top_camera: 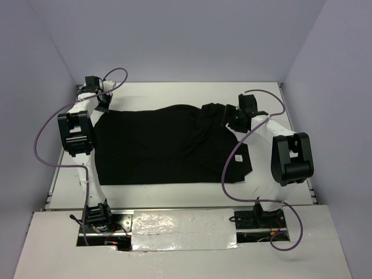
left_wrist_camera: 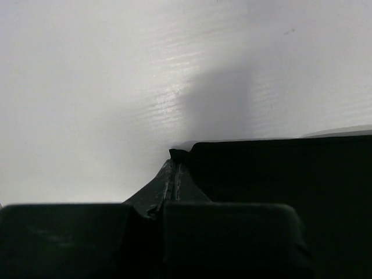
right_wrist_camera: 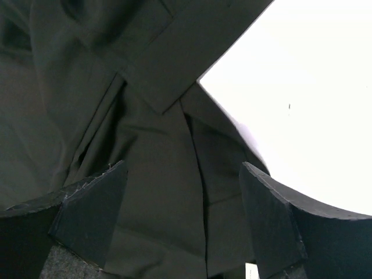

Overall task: Fold and stack the long sleeve shirts
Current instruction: Fold the shirt

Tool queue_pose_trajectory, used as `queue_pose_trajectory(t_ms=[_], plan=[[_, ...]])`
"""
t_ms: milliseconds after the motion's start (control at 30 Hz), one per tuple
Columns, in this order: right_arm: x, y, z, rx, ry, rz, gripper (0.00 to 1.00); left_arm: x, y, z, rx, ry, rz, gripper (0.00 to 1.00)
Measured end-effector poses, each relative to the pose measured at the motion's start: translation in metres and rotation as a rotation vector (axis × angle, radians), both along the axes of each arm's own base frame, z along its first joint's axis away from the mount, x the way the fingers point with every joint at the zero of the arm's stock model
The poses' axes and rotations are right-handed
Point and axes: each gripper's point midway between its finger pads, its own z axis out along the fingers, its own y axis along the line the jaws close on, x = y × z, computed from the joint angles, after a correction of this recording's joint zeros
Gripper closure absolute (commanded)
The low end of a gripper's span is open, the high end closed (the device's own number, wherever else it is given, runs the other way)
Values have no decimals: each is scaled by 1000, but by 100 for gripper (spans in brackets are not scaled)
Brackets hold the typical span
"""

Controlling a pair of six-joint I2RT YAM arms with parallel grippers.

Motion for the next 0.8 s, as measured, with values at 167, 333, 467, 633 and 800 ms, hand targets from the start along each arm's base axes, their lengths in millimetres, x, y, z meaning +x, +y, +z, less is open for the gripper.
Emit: queue_pose_trajectory(t_ms=[167, 333, 467, 633, 800], plan=[[30, -18, 7, 45, -4, -49, 40, 6, -3, 2, 40, -12, 9, 100], [89, -48, 32, -28, -58, -94, 22, 14, -8, 3, 55, -31, 5, 96], [122, -54, 29, -115, -51, -37, 16, 16, -9, 4, 80, -33, 4, 59], [133, -57, -16, -190, 69, 53, 15, 23, -7, 12, 95, -49, 21, 34], [124, -52, -49, -253, 179, 130, 15, 18, -9, 11, 93, -27, 20, 33]])
